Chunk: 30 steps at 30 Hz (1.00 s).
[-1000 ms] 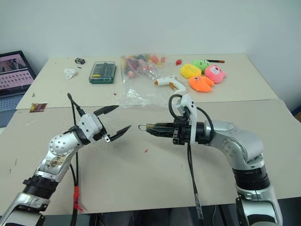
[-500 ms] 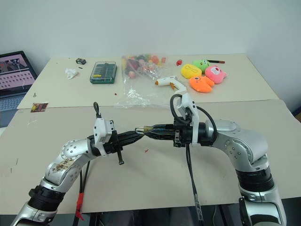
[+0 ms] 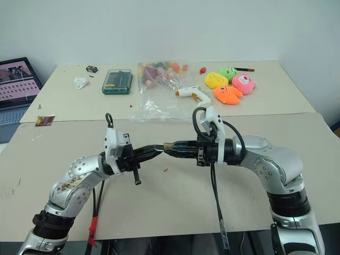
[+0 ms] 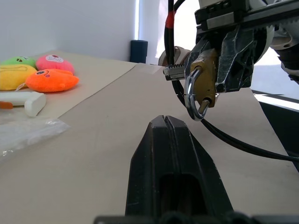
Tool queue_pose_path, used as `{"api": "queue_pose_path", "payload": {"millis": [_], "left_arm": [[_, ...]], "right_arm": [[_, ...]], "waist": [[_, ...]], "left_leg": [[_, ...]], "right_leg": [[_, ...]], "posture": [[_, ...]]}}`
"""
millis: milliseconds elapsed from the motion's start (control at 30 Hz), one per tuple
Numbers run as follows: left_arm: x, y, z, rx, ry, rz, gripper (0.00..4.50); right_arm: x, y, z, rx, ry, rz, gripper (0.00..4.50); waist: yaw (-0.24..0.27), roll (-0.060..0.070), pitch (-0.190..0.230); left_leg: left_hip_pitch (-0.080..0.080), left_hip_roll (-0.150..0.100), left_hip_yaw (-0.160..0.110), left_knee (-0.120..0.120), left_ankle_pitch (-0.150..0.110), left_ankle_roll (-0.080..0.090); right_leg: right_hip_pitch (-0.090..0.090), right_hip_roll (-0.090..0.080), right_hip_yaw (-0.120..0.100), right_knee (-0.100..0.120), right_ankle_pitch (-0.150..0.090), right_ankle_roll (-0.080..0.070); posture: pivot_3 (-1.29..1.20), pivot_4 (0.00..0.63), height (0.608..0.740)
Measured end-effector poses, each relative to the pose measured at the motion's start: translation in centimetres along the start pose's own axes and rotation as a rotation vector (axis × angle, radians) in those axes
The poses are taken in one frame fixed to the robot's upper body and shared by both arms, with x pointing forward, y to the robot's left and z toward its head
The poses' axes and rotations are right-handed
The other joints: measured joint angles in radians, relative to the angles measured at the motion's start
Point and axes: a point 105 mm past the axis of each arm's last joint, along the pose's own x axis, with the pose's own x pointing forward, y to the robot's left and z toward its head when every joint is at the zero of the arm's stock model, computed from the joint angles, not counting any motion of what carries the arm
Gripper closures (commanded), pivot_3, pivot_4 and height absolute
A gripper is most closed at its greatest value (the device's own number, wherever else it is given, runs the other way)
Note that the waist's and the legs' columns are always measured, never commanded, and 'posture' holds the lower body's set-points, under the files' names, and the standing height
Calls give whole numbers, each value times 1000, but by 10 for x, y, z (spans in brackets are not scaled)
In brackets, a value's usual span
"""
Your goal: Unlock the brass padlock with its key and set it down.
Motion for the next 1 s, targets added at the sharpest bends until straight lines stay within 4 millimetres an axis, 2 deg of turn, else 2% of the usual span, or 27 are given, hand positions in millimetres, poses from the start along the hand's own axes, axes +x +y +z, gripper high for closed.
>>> {"api": "queue_pose_path", "payload": {"millis": [400,1000], "left_arm": [[1,-5,3,-21,3,-15,4490],[-1,0,4,-18,-3,27,4490]], "right_arm": [[-2,-11,-4,-6,4,-35,4248],[-1,-18,-13,-24,21,-27,4248]], "waist": [[1,0,0],[5,0,0]], "left_leg": [[0,0,0,0,0,0],[0,0,0,0,0,0]], "right_leg": [[0,0,0,0,0,0],[0,0,0,0,0,0]], "posture": [[0,150,740],[0,150,740]]}}
